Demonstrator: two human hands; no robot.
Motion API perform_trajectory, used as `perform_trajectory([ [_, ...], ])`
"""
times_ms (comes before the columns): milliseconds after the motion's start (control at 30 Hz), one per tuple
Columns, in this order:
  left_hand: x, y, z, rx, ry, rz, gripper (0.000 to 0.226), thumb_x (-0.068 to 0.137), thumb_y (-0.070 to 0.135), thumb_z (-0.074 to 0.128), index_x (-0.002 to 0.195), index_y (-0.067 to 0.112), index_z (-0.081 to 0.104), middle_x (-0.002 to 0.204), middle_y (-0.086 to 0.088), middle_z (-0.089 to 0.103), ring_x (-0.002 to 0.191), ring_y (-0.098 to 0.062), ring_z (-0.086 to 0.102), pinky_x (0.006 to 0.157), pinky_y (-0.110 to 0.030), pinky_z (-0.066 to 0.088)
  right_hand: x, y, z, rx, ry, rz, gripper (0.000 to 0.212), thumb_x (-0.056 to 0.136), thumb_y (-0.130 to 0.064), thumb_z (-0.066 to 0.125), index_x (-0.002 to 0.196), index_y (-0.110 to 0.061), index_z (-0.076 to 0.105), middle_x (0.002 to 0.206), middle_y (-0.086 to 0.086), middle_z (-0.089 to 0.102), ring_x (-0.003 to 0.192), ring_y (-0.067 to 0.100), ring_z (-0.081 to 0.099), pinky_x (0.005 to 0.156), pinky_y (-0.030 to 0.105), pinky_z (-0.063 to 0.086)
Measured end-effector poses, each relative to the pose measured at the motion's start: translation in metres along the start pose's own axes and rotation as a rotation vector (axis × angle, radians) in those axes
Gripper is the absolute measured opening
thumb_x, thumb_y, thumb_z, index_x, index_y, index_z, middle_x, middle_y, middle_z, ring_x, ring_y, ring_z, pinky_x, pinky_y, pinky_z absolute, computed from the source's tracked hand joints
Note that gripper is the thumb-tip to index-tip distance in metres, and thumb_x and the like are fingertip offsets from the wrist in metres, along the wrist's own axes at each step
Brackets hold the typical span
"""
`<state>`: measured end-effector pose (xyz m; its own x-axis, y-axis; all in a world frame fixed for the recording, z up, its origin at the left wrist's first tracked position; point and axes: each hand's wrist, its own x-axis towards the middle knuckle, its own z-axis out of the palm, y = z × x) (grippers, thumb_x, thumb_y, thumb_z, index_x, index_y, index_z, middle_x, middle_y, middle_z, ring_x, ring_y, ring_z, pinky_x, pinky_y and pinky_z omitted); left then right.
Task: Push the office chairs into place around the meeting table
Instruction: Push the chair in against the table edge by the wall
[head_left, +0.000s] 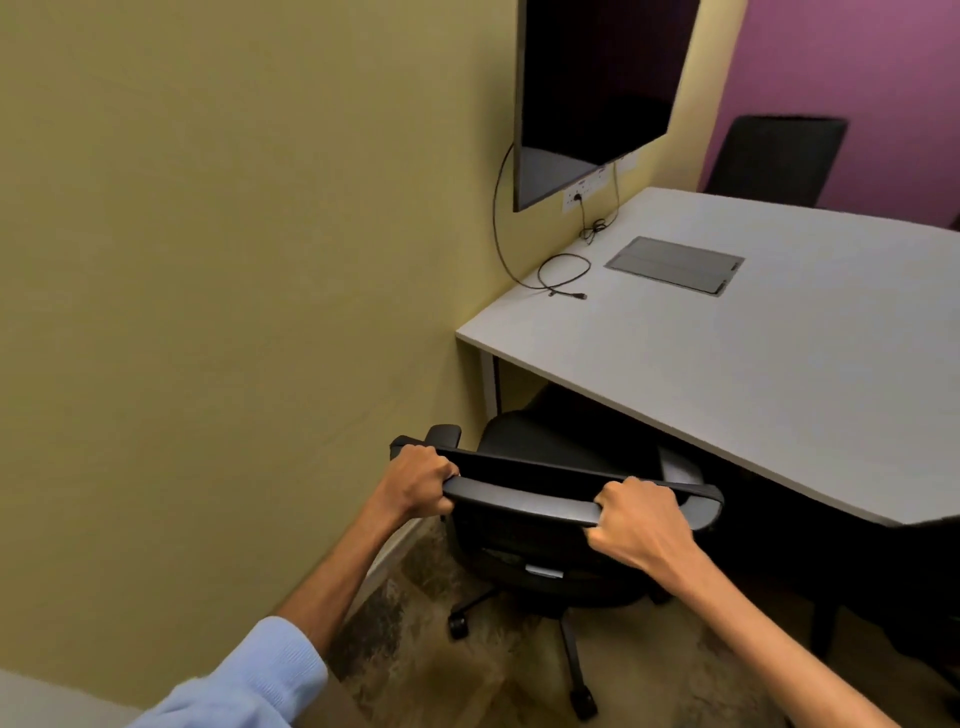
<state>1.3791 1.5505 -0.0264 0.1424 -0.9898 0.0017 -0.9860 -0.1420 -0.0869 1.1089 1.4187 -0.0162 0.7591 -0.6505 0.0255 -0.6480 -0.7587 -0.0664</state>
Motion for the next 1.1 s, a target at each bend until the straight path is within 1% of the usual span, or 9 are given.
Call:
perform_trajectory([
  [33, 0.008, -0.030, -0.001, 0.011, -0.027, 0.037, 0.016, 0.051, 0.027, 0.053, 0.055, 0.013, 0.060, 0.051, -0.006, 0.061, 0.050, -0.028, 0.058, 0.048, -0.030, 0.040, 0.012, -0.020, 0.005, 0.001, 0.038, 0.060, 0.022, 0.054, -0.034, 0.048, 0.046, -0.017, 0.035, 0.044, -0.003, 0.037, 0.041, 0.021, 0.037, 0.044, 0.026, 0.021],
  [100, 0.022, -0.039, -0.001, 0.011, -0.025, 0.070, 0.020, 0.051, 0.029, 0.050, 0.057, 0.014, 0.061, 0.054, -0.007, 0.063, 0.053, -0.028, 0.059, 0.050, -0.029, 0.041, 0.016, -0.024, 0.004, -0.014, 0.014, 0.101, 0.020, 0.052, -0.032, 0.047, 0.045, -0.016, 0.039, 0.043, -0.002, 0.039, 0.039, 0.019, 0.036, 0.043, 0.026, 0.018],
  [167, 0.039, -0.068, -0.013, 0.019, -0.017, 0.149, 0.020, 0.052, 0.030, 0.049, 0.057, 0.014, 0.061, 0.054, -0.007, 0.064, 0.053, -0.028, 0.060, 0.050, -0.028, 0.038, 0.033, -0.049, 0.004, 0.001, 0.064, 0.224, 0.018, 0.051, -0.030, 0.046, 0.045, -0.015, 0.039, 0.043, -0.001, 0.040, 0.039, 0.021, 0.038, 0.043, 0.027, 0.021],
  [333, 0.059, -0.120, -0.006, 0.029, 0.020, 0.262, 0.017, 0.055, 0.029, 0.054, 0.058, 0.014, 0.062, 0.054, -0.007, 0.064, 0.053, -0.028, 0.060, 0.051, -0.026, 0.032, 0.062, -0.086, 0.000, -0.014, 0.031, 0.313, 0.015, 0.053, -0.026, 0.047, 0.050, -0.012, 0.052, 0.048, 0.002, 0.049, 0.042, 0.023, 0.043, 0.045, 0.029, 0.033],
  [433, 0.072, -0.139, -0.003, 0.042, 0.051, 0.307, 0.016, 0.056, 0.029, 0.060, 0.059, 0.014, 0.065, 0.053, -0.006, 0.065, 0.052, -0.027, 0.062, 0.051, -0.026, 0.035, 0.070, -0.102, -0.001, -0.009, 0.023, 0.342, 0.013, 0.053, -0.025, 0.046, 0.046, -0.014, 0.045, 0.043, 0.000, 0.041, 0.039, 0.020, 0.036, 0.042, 0.026, 0.028],
  [667, 0.105, -0.152, 0.004, 0.049, 0.055, 0.382, 0.023, 0.059, 0.030, 0.059, 0.072, 0.015, 0.072, 0.060, -0.007, 0.068, 0.060, -0.029, 0.065, 0.053, -0.028, 0.035, 0.088, -0.106, 0.000, 0.008, 0.013, 0.407, 0.012, 0.054, -0.022, 0.046, 0.045, -0.015, 0.043, 0.041, -0.003, 0.036, 0.038, 0.017, 0.033, 0.041, 0.026, 0.026],
  [900, 0.148, -0.165, 0.005, 0.040, 0.075, 0.390, 0.017, 0.061, 0.029, 0.062, 0.068, 0.015, 0.070, 0.057, -0.005, 0.067, 0.057, -0.029, 0.064, 0.051, -0.029, 0.041, 0.123, -0.093, -0.005, 0.019, 0.034, 0.419, 0.015, 0.054, -0.019, 0.046, 0.044, -0.015, 0.035, 0.040, -0.002, 0.031, 0.038, 0.018, 0.028, 0.040, 0.027, 0.026],
  [967, 0.172, -0.165, 0.009, 0.039, 0.056, 0.399, 0.017, 0.062, 0.029, 0.063, 0.070, 0.015, 0.071, 0.058, -0.006, 0.067, 0.058, -0.029, 0.065, 0.052, -0.030, 0.043, 0.138, -0.082, -0.003, 0.028, 0.033, 0.434, 0.016, 0.053, -0.017, 0.047, 0.044, -0.016, 0.034, 0.041, -0.002, 0.029, 0.039, 0.018, 0.027, 0.043, 0.028, 0.029],
  [1100, 0.203, -0.168, 0.005, 0.061, 0.061, 0.399, 0.020, 0.062, 0.029, 0.065, 0.075, 0.015, 0.073, 0.061, -0.009, 0.069, 0.061, -0.032, 0.065, 0.053, -0.032, 0.044, 0.158, -0.070, -0.008, 0.029, 0.042, 0.442, 0.018, 0.053, -0.017, 0.048, 0.044, -0.016, 0.032, 0.041, -0.001, 0.028, 0.039, 0.018, 0.025, 0.042, 0.026, 0.026],
])
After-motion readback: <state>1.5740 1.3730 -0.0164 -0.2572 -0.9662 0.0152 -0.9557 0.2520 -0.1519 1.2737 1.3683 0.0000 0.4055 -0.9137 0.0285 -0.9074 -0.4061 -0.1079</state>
